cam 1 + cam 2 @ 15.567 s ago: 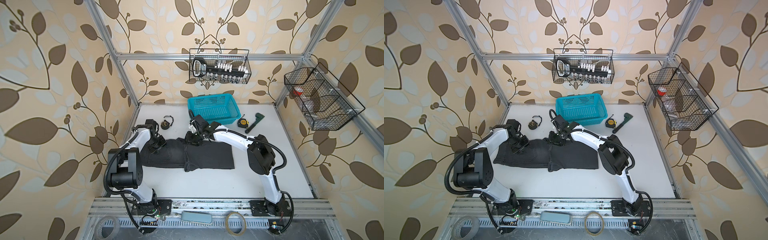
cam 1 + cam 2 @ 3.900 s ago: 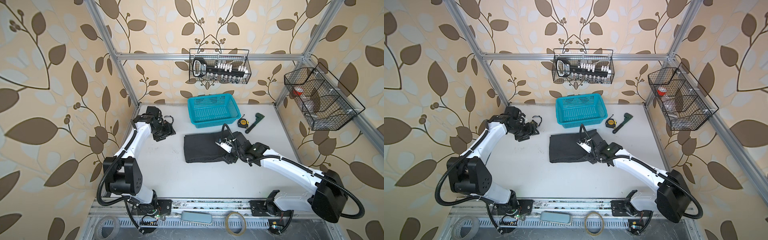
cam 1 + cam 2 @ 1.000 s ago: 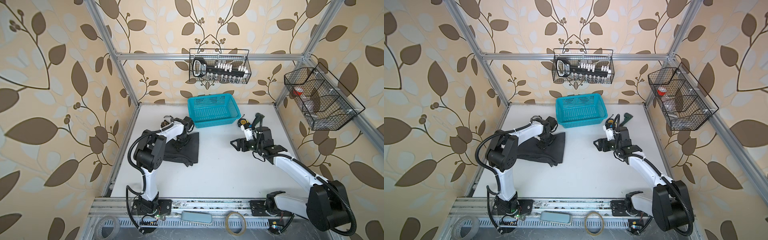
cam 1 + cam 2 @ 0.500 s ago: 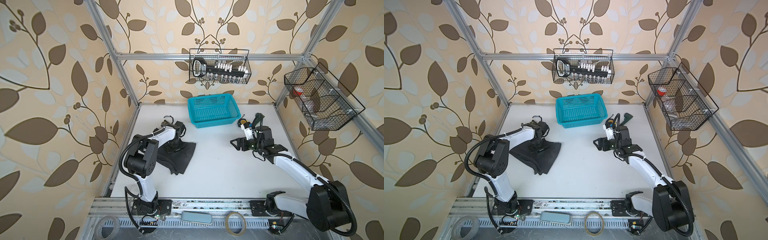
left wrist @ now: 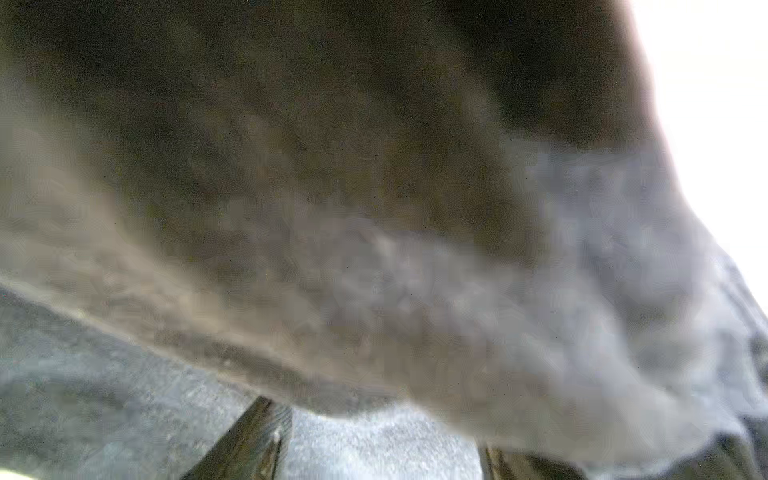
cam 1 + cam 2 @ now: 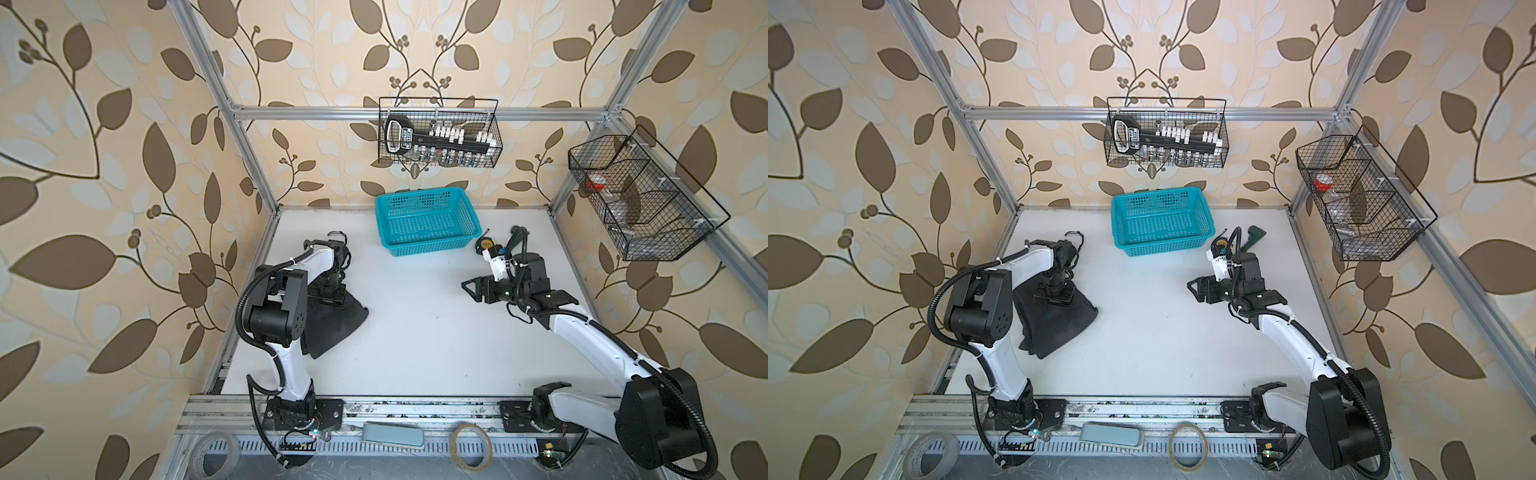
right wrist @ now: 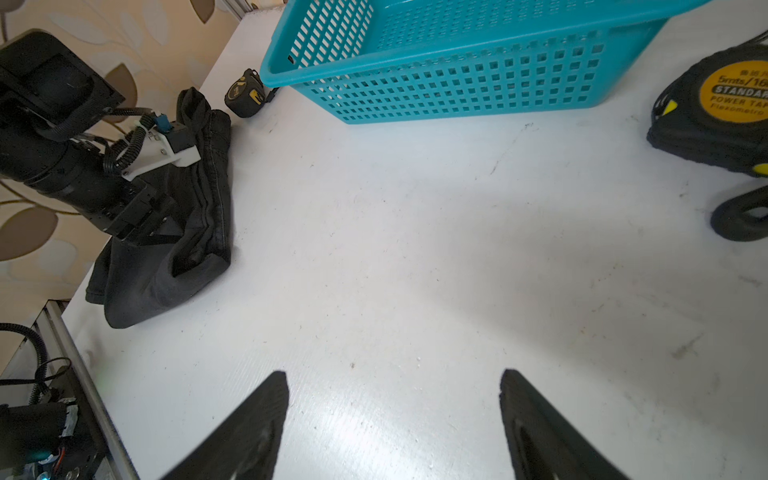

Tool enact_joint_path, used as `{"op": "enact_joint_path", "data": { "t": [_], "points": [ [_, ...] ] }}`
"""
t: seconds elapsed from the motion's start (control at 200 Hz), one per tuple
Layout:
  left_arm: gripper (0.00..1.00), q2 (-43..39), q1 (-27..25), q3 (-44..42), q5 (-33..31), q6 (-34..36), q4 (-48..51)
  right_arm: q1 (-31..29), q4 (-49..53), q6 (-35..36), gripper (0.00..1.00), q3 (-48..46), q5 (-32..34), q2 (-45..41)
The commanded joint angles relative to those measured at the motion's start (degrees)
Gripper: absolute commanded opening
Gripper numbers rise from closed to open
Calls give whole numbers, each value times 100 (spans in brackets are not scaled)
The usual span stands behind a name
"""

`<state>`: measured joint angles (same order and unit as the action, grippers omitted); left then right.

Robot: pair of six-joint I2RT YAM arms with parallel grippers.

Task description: Fold and stack the trousers

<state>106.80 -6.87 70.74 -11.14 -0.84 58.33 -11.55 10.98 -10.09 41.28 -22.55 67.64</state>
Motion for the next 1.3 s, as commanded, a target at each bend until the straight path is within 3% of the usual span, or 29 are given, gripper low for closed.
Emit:
{"op": "enact_joint_path", "data": {
  "t": [0.0, 0.155, 0.235, 0.39, 0.52, 0.6, 0.7, 0.825, 0.97, 1.295],
  "points": [
    [70, -172, 97, -154, -802, 909, 225, -21, 137, 1, 80, 20, -108, -128],
    [71, -419, 216, 124, -987, 1247, 89, -66, 134, 16, 80, 74, -127, -84],
    [72, -649, 255, 251, -772, 1265, 141, -73, 128, 16, 80, 122, -127, -62],
    [74, -1394, 569, 402, 369, 665, 174, -69, 158, 16, 80, 122, -102, -131],
    [74, -1842, 617, 356, 1137, -679, -74, -106, 57, -12, 81, 87, -110, -169],
    [74, -2011, 617, 113, 438, -2101, -152, -118, -97, -93, 81, 91, -166, -157],
    [75, -2091, 617, -303, 151, -3817, -383, -145, -192, -134, 81, 109, -204, -143],
    [75, -2102, 617, -751, -319, -4652, -913, -167, -169, -127, 82, 128, -224, -187],
    [75, -2071, 737, -1357, -339, -4654, -1994, -194, -97, -125, 83, 98, -200, -260],
    [73, -964, 1489, -1333, 518, -2991, -2977, -203, -222, -173, 83, 179, -166, -279]
  ]
}}
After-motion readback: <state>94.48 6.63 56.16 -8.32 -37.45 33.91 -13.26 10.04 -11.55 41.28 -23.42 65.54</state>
